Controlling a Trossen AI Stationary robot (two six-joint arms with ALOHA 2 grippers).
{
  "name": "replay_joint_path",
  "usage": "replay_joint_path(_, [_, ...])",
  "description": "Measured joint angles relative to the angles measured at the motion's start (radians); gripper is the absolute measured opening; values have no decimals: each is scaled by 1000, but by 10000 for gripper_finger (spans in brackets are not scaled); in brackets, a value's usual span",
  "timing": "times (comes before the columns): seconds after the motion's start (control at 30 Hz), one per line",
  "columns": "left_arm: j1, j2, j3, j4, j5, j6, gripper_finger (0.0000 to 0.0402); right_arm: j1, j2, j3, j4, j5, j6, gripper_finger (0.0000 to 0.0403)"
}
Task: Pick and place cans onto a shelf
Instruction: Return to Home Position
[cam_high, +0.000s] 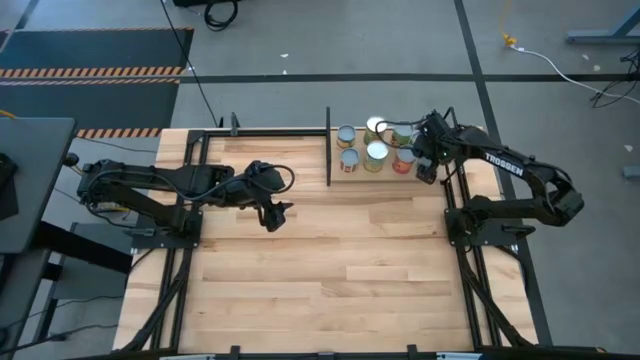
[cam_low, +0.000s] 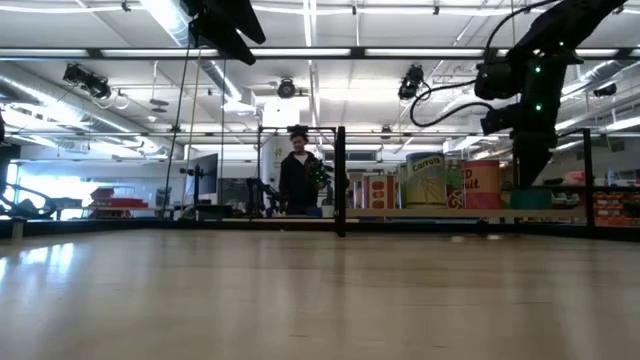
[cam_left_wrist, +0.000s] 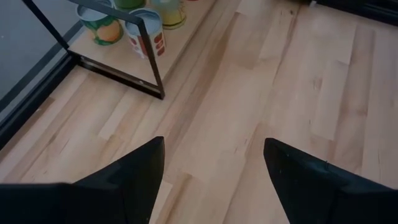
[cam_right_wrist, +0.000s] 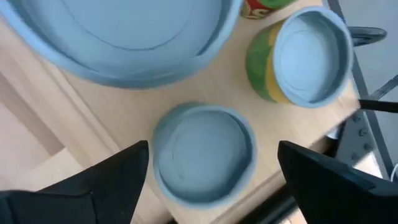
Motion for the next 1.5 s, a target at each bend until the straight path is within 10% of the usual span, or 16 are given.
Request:
replay_joint_path(0.33, [-15,-46,0,41,0,12,279,70,-1,267,-304,18,107,350])
replay_joint_path(0.6, [-21,-212,0,83,22,69,253,318,-20,432,-443,-197,451,347])
replay_joint_path(0.93, [-12,-205,1,535,369,232,174,836,-94,433,-38,-208,950,218])
replay_joint_path(1.23, [52,-101,-2,683,411,226,97,1117,-144,433,473,-77,792,12])
replay_joint_path(1.5, [127,-149,0,647,279,203,19,1146,-176,433,730,-108,741,66])
